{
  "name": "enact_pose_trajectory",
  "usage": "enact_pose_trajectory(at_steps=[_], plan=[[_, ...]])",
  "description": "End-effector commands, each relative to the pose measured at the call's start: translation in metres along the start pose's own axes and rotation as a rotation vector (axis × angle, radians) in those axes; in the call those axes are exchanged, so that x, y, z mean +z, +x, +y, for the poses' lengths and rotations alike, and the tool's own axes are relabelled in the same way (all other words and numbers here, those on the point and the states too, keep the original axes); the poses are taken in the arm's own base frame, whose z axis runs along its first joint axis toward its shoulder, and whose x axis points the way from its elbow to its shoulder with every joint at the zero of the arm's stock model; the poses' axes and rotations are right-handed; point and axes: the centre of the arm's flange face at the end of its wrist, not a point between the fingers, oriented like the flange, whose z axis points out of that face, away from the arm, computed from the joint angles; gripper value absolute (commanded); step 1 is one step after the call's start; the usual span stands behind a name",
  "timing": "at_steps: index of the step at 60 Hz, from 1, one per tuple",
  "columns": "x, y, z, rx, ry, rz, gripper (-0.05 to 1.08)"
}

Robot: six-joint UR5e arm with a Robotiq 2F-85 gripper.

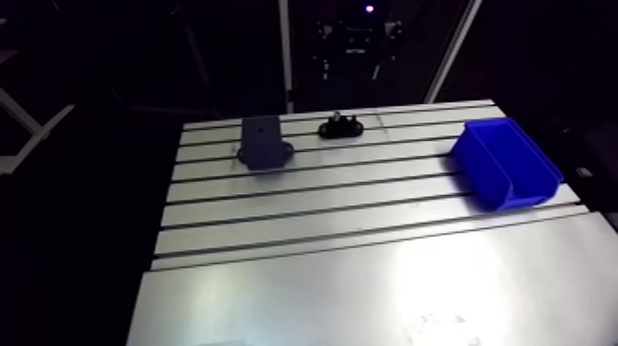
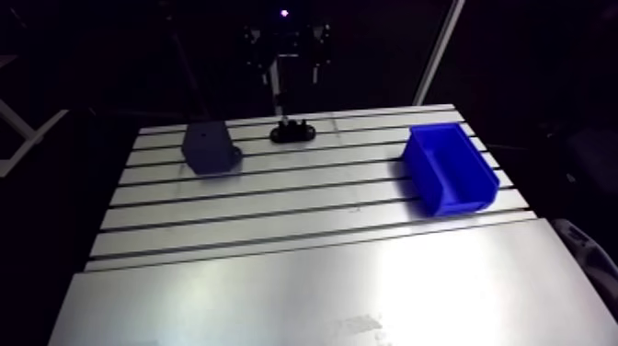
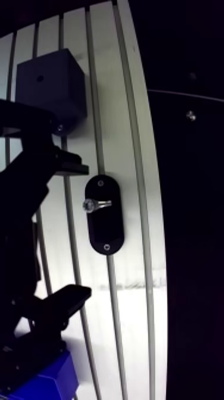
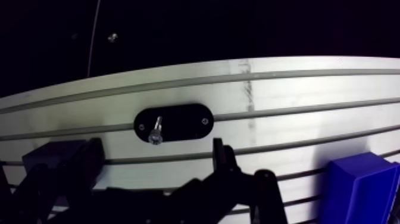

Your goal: Pick up the M10 bolt and insert it into the hole until fully seated.

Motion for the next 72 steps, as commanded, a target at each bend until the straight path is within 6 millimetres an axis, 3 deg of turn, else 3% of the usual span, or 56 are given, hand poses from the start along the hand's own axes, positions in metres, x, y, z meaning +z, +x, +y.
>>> enact_pose_trajectory(at_steps=[1,43,47,52,56,72], plan=[[0.013,0.000,0.002,0.014,0.001,-0.013,0.01],[0.052,-0.013,-0.006,-0.067,0.011,-0.082,0.03],[0.053,-0.011,-0.006,-0.072,0.011,-0.073,0.09],[0.058,-0.010,-0.007,-0.074,0.014,-0.057,0.30],[0.060,-0.012,-0.007,-0.074,0.017,-0.063,0.37],[0.067,-0.017,-0.007,-0.075,0.019,-0.078,0.42]])
